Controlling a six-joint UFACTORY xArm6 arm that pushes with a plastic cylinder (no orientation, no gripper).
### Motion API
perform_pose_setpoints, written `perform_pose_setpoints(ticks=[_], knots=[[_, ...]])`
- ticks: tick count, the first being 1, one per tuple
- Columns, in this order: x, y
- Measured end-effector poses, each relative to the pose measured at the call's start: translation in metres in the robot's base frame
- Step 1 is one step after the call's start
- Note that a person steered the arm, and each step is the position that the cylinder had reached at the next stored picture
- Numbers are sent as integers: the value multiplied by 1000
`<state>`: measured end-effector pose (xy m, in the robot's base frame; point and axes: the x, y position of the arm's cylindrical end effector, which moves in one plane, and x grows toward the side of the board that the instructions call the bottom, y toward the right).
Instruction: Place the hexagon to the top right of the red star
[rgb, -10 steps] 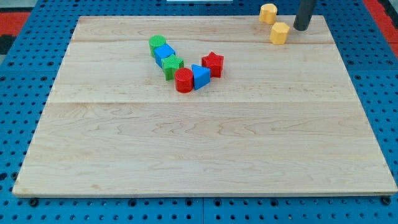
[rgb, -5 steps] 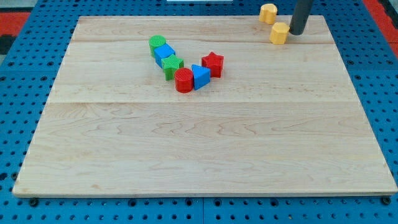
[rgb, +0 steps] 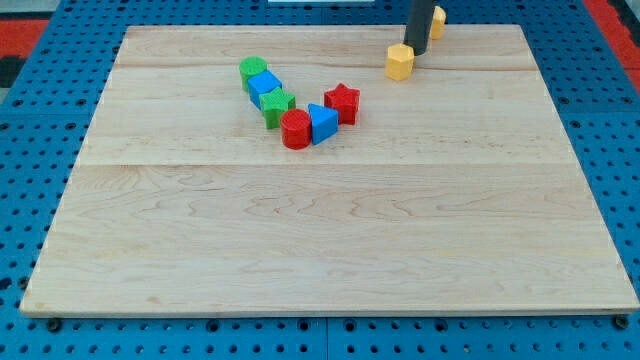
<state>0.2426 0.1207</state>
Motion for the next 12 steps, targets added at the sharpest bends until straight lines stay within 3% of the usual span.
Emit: perform_pose_setpoints(ticks=[2,6,12], knots=[[4,-12],[56,-12],[57,-41]])
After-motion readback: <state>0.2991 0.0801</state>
